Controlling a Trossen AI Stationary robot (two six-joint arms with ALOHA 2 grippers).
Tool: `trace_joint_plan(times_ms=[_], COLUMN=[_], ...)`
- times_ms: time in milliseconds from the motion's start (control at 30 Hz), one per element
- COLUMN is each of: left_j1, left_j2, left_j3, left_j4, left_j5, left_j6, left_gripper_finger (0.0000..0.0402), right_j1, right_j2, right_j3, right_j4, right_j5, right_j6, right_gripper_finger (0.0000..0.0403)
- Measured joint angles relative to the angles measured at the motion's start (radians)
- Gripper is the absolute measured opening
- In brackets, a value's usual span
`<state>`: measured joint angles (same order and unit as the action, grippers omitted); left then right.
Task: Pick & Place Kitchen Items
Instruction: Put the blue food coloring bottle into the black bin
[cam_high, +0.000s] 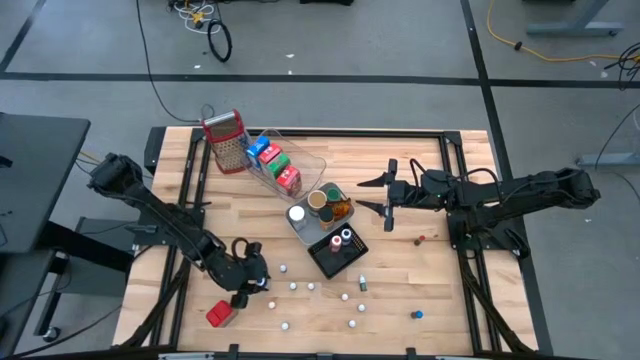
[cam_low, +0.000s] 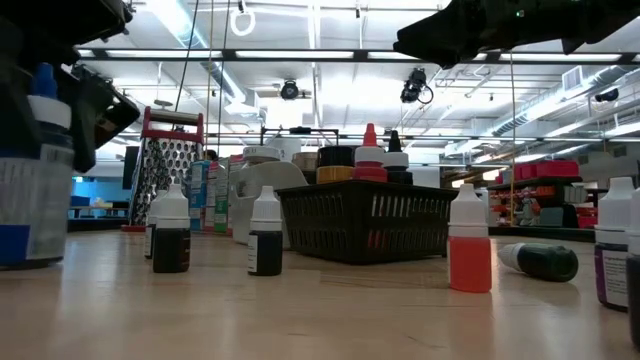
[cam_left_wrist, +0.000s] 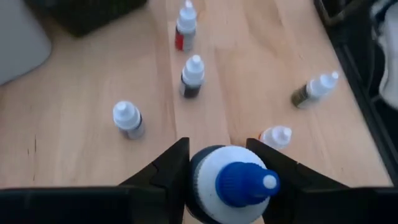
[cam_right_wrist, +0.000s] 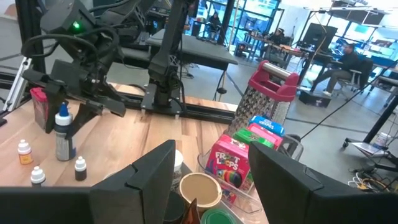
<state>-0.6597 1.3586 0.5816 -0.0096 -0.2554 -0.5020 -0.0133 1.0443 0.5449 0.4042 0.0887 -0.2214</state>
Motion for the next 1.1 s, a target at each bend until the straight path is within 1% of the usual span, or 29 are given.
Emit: trace_joint_plan(times_ms=[167,267,333,433,600,667,800,900,1000,1100], left_j1=[0.027,0.053,0.074,0.111,0.211,0.257,0.338,0.382,0.407,0.413], left_j2=[-0.01,-0.027,-0.033,-0.033,-0.014,-0.008,0.021,0.07,0.13,0.19], left_j3=[0.0,0.0,0.014,0.061,0.121,0.134,0.135,0.135,0.135,0.136], left_j4=[0.161,0.282,0.325,0.32,0.308,0.32,0.314,0.311,0.352,0.432], left_j5=[-0.101,-0.116,-0.107,-0.098,-0.09,-0.052,0.015,0.047,0.089,0.078], left_j6=[-0.087,-0.061,-0.012,0.062,0.194,0.223,0.218,0.177,0.194,0.218], left_gripper_finger=[0.015,0.016,0.0164,0.0159,0.015,0.0156,0.0171,0.0168,0.0158,0.0155], right_j1=[0.0,0.0,0.0,0.0,0.0,0.0,0.0,0.0,0.0,0.0], right_j2=[0.0,0.0,0.0,0.0,0.0,0.0,0.0,0.0,0.0,0.0], right_j3=[0.0,0.0,0.001,0.002,0.002,0.002,0.002,0.002,0.002,0.002], right_j4=[0.0,0.0,0.001,0.006,0.013,0.015,0.015,0.018,0.017,0.017], right_j5=[0.0,0.0,0.0,0.0,0.0,0.0,0.0,0.0,0.0,0.0], right_j6=[0.0,0.0,0.0,-0.001,-0.001,-0.001,-0.001,-0.001,-0.001,-0.001], right_gripper_finger=[0.0214,0.0214,0.0214,0.0214,0.0214,0.0214,0.0214,0.0214,0.0214,0.0214])
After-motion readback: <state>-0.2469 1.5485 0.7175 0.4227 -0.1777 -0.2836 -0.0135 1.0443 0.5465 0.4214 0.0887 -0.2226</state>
